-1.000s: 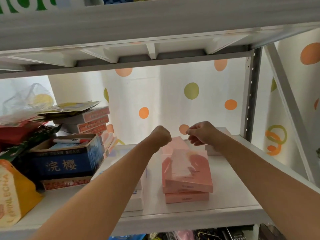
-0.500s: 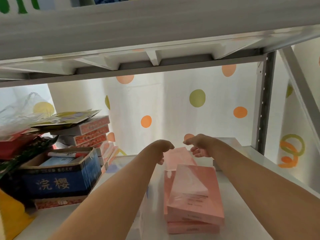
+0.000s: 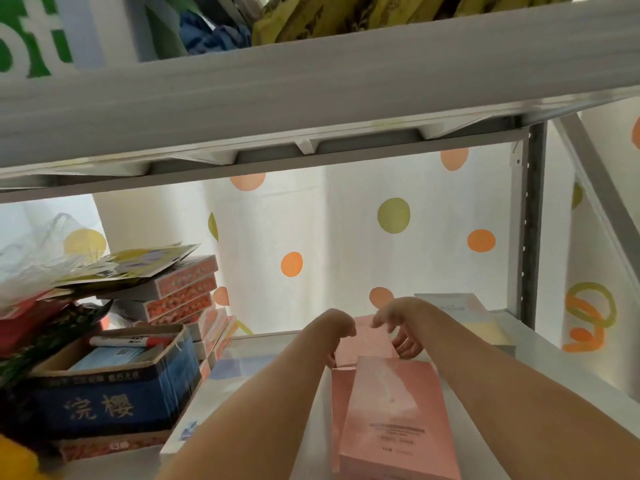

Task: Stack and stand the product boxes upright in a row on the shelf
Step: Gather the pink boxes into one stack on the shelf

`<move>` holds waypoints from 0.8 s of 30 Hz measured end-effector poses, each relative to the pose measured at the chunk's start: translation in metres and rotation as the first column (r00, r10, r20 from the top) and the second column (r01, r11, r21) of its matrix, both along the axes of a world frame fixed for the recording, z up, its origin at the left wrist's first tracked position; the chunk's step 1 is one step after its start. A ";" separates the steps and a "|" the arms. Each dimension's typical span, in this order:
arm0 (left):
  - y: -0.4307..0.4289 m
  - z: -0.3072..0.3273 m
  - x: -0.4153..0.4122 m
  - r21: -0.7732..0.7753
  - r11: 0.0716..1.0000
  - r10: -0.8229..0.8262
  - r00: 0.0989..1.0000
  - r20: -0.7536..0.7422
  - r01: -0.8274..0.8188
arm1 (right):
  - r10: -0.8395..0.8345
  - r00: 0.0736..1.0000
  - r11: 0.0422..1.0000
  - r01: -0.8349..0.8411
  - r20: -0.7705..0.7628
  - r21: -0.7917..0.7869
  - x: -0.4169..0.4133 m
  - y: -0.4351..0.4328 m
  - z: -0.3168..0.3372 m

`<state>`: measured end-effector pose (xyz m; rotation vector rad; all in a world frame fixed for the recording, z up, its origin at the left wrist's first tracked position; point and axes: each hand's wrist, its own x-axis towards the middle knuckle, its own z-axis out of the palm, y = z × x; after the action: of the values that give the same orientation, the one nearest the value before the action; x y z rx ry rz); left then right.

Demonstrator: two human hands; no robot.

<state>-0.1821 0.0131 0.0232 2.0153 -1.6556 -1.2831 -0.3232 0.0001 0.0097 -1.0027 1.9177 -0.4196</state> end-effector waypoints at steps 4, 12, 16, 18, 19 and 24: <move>0.007 0.011 -0.004 -0.323 0.946 -0.010 1.000 -0.016 0.004 | -0.075 0.995 0.997 0.073 0.070 0.034 -0.002 -0.002 -0.004; 0.021 0.038 -0.005 -0.574 0.802 -0.019 0.953 -0.303 -0.166 | -0.143 0.823 0.980 0.197 0.550 -0.039 -0.015 0.009 -0.009; 0.031 0.060 0.015 -0.496 0.815 -0.079 0.792 -0.606 -0.298 | 0.030 0.597 0.888 0.353 0.802 -0.296 -0.015 0.039 0.029; 0.042 0.067 0.033 -0.404 0.872 -0.098 0.709 -0.699 -0.278 | 0.113 0.624 0.806 0.397 0.773 -0.439 -0.013 0.069 0.049; 0.049 0.070 0.041 -0.378 0.894 -0.108 0.701 -0.705 -0.242 | 0.144 0.645 0.752 0.422 0.751 -0.507 -0.012 0.086 0.055; 0.097 0.069 0.066 -0.502 0.865 -0.369 0.661 -0.654 -0.013 | 0.373 0.762 0.546 0.282 0.530 -0.789 0.002 0.160 0.056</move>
<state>-0.1161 0.1099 0.0923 0.8537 -1.5463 -1.3277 -0.3209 0.1605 0.0656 -1.2553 0.9430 -1.5709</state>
